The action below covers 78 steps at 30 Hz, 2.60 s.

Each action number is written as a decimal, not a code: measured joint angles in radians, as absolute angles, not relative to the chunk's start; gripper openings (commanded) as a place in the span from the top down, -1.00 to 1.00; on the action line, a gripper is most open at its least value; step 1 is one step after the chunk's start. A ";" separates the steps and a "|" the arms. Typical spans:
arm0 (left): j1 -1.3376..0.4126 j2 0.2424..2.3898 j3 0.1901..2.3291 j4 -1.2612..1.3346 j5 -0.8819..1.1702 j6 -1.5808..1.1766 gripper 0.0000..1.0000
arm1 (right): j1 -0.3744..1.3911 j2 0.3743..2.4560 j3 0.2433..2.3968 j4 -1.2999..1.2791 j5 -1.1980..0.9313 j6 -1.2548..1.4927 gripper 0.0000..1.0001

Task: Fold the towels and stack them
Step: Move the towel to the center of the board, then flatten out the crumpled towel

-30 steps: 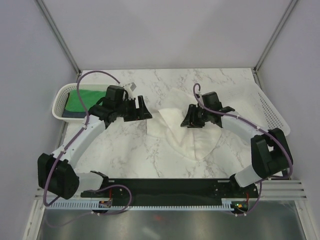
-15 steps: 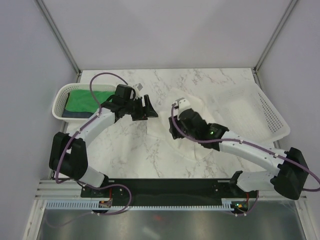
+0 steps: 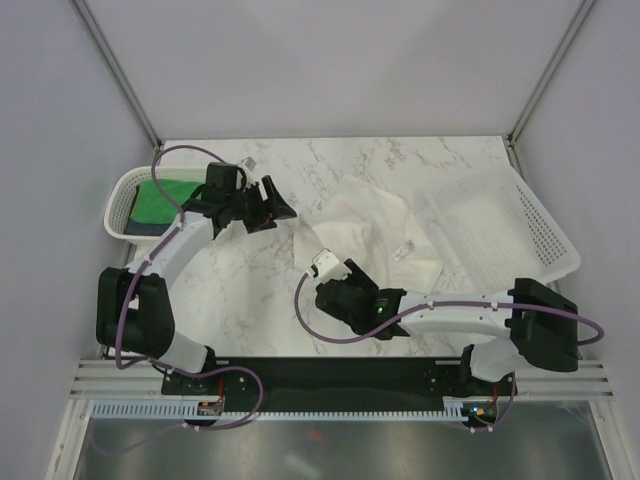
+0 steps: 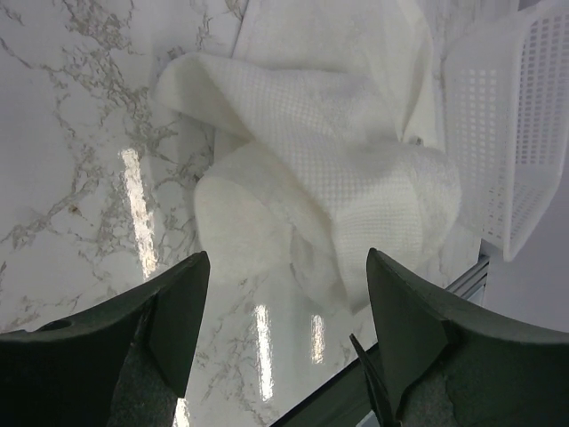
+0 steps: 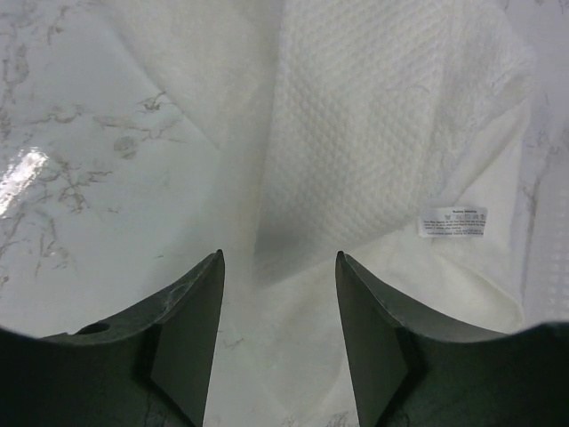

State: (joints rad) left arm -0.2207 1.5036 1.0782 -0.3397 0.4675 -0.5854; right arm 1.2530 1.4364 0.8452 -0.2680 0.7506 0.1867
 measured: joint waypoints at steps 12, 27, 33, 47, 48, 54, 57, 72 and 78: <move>-0.226 1.444 1.079 -0.345 0.473 -0.583 -0.58 | 1.275 1.559 0.846 -0.249 0.944 0.155 1.00; -0.226 1.467 1.163 -0.348 0.534 -0.383 -0.59 | 0.717 1.121 0.978 -0.304 0.461 0.218 0.92; -0.217 1.502 1.168 -0.359 0.526 -0.379 -0.60 | 0.845 1.208 0.988 -0.332 0.302 0.226 0.35; -0.087 1.283 1.125 -0.393 0.530 -0.456 -0.64 | 1.184 1.405 0.913 -0.360 0.511 0.277 -0.15; -0.087 1.281 1.115 -0.395 0.530 -0.456 -0.64 | 1.200 1.425 0.913 -0.359 0.533 0.276 -0.11; -0.087 1.282 1.079 -0.419 0.530 -0.457 -0.64 | 1.220 1.570 0.915 -0.352 0.715 0.261 -0.05; -0.087 1.280 1.079 -0.422 0.529 -0.457 -0.64 | 1.227 1.639 0.915 -0.358 0.795 0.255 -0.05; -0.087 1.277 1.081 -0.424 0.527 -0.457 -0.65 | 1.247 1.652 0.918 -0.367 1.032 0.231 1.00; -0.088 1.302 1.083 -0.419 0.544 -0.456 -0.56 | 1.170 1.565 0.918 -0.365 1.001 0.199 1.00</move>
State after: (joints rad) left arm -0.0875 1.3018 1.0832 -0.4191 0.5442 -0.4561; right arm 1.1698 1.5654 0.9176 -0.3649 1.0008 0.1989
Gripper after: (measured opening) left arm 0.786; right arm 0.010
